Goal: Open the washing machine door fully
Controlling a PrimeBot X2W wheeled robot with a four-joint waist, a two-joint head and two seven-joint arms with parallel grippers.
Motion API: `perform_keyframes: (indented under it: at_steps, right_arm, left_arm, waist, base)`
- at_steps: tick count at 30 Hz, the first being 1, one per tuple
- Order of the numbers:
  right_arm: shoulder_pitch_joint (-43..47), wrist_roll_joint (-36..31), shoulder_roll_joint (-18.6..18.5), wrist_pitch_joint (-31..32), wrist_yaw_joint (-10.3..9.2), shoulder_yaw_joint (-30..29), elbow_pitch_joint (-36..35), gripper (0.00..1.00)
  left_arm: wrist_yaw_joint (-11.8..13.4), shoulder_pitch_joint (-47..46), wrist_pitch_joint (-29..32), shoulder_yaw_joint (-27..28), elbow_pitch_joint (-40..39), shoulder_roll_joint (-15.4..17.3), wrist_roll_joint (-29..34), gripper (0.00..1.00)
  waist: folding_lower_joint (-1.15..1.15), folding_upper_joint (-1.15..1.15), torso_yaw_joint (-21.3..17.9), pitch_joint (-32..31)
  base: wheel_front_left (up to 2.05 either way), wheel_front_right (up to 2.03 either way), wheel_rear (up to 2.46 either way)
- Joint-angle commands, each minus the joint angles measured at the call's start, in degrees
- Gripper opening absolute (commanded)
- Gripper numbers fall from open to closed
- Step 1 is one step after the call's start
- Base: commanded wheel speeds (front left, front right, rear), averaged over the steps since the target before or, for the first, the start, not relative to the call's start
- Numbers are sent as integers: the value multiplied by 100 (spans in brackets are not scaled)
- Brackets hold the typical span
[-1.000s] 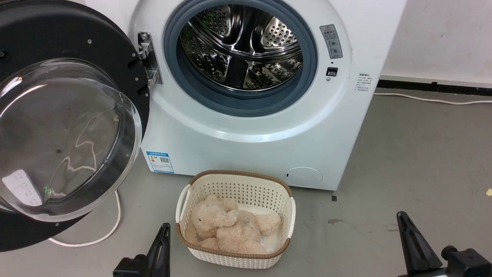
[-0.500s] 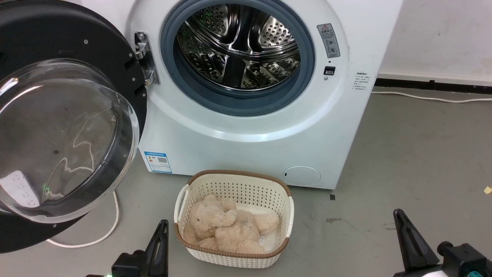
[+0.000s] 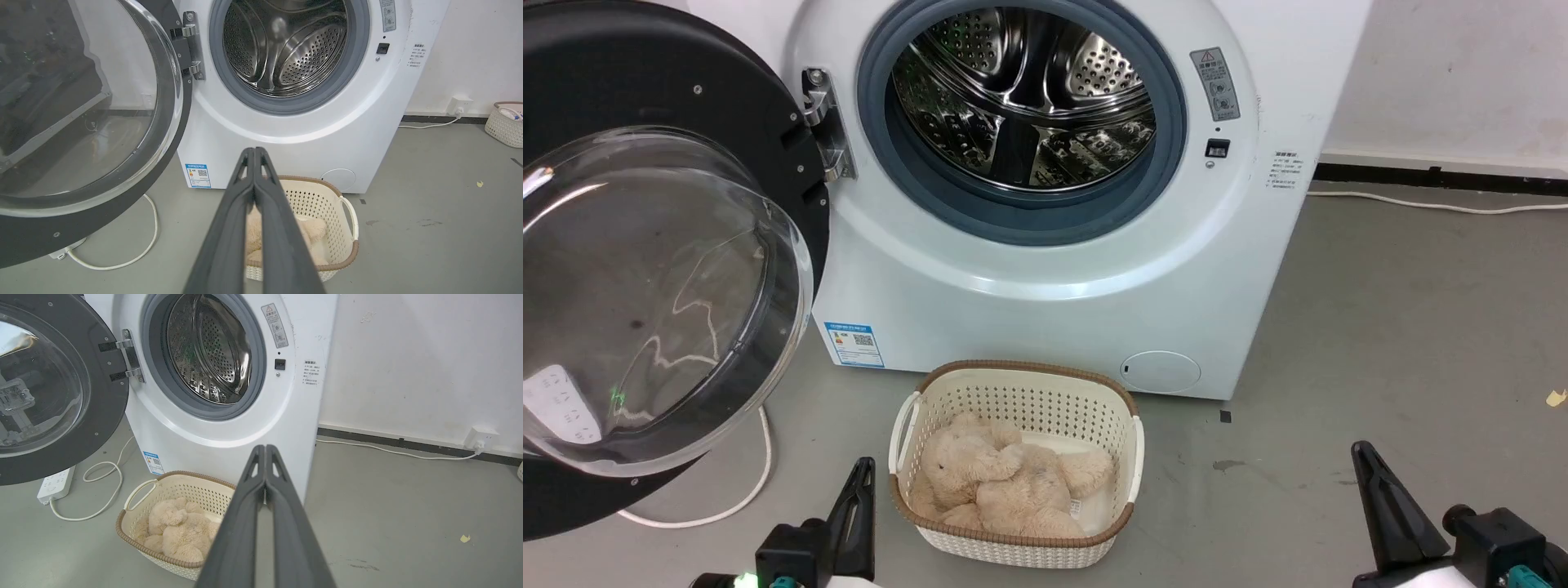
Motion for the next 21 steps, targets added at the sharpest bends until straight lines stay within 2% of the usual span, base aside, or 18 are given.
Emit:
perform_keyframes:
  at_steps: [1,21]
  right_arm:
    - [-122,-41,6,31,-2,14,-6,0]
    - [-245,-108,9,258,-3,78,-9,0]
  left_arm:
    - [-20,-82,32,28,-38,-36,45,0]
    - [-98,-183,266,191,-120,-103,185,0]
  waist:
    - [0,0,-3,1]
    - [0,0,-64,22]
  base:
    - [0,0,0]
    - [0,0,0]
